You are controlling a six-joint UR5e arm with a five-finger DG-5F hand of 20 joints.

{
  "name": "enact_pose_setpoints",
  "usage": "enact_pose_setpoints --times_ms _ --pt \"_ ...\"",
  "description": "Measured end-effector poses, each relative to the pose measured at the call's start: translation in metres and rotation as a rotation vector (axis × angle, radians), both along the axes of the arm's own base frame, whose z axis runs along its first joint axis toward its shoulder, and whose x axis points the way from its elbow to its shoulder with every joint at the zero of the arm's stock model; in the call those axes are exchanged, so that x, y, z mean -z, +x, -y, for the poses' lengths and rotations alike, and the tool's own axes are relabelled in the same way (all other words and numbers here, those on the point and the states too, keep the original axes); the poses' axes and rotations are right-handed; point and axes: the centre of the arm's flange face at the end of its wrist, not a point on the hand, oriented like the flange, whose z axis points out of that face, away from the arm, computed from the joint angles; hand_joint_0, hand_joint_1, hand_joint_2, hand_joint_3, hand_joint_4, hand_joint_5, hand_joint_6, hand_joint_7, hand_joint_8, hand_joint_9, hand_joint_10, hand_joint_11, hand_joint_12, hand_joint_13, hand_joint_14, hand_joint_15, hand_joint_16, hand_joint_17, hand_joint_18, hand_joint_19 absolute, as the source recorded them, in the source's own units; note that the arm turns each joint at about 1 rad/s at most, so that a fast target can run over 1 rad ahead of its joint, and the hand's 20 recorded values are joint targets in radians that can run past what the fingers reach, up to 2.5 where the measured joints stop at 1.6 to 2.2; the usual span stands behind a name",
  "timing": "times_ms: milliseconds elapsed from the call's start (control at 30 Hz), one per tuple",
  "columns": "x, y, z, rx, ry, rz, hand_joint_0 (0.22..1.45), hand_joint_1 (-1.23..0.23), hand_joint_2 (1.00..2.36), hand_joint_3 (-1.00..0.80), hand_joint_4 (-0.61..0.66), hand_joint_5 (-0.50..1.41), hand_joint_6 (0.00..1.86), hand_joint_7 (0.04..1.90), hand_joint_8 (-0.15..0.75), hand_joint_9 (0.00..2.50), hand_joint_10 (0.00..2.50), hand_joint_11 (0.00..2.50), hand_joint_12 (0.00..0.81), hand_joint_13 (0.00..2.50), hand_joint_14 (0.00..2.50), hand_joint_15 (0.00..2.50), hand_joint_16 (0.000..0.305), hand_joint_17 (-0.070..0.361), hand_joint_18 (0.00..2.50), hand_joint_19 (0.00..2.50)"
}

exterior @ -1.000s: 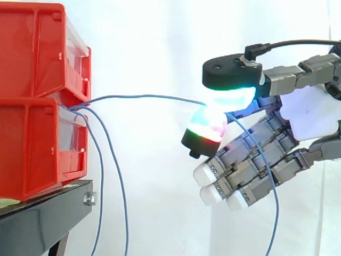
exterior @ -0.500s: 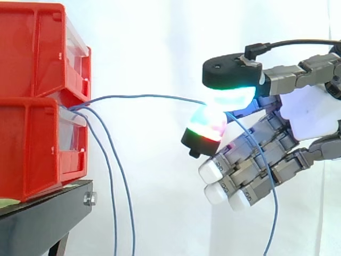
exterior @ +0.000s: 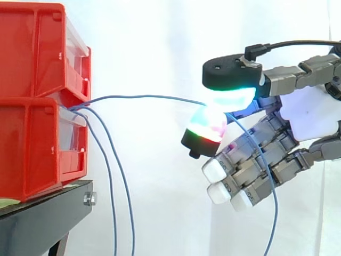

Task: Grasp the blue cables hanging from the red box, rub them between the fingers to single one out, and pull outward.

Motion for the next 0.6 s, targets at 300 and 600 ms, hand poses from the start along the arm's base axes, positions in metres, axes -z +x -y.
enact_pose_setpoints --times_ms 300,600 --pt "0.0 0.0001 0.0 0.0 0.0 0.0 0.58 -0.8 1.01 -0.04 -0.05 -0.06 0.86 1.09 0.307 0.94 0.01 0.29 0.417 0.8 0.01 0.36 0.067 0.152 0.68 0.31" --pt "-0.0004 0.0 0.0 0.0 0.0 0.001 0.58 -0.8 1.01 -0.04 -0.05 -0.06 0.86 1.09 0.306 0.96 0.01 0.31 0.419 0.81 0.01 0.38 0.068 0.152 0.7 0.32"
